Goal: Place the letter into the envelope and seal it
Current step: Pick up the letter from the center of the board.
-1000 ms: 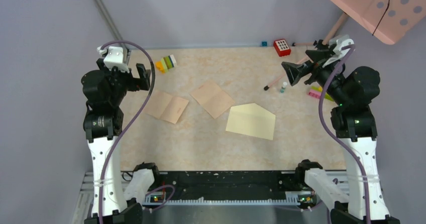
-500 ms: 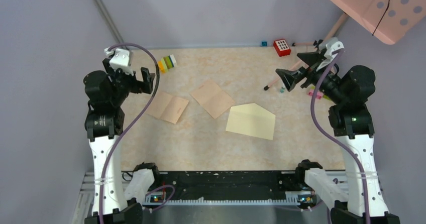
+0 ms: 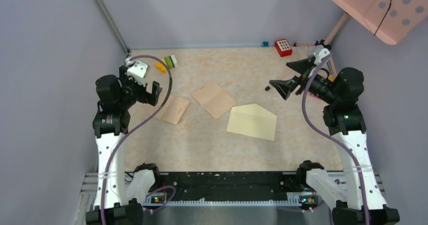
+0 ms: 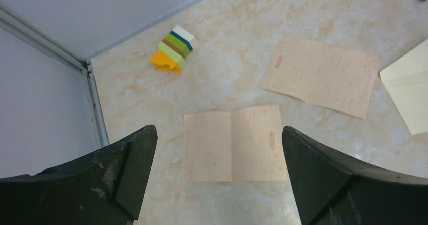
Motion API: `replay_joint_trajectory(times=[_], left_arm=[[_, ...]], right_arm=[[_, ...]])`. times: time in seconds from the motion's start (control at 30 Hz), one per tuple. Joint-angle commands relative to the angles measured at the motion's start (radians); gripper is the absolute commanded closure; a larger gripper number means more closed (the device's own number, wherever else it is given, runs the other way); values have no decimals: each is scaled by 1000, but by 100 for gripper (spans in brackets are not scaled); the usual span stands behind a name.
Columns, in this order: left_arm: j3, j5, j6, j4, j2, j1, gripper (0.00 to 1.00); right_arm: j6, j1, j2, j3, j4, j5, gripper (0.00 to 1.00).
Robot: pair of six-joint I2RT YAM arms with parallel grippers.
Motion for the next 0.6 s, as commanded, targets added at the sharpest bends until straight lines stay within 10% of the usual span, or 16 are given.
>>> replay_joint_trajectory(times=[0.0,0.57], left_arm=[[-72,-5,113,-21,-5,-3,2],[-410,-187,368,75,-24,-19,2]], right_arm=[[23,6,2,-34,102,-67,1],[88,20,26,-93,185,-20,1]])
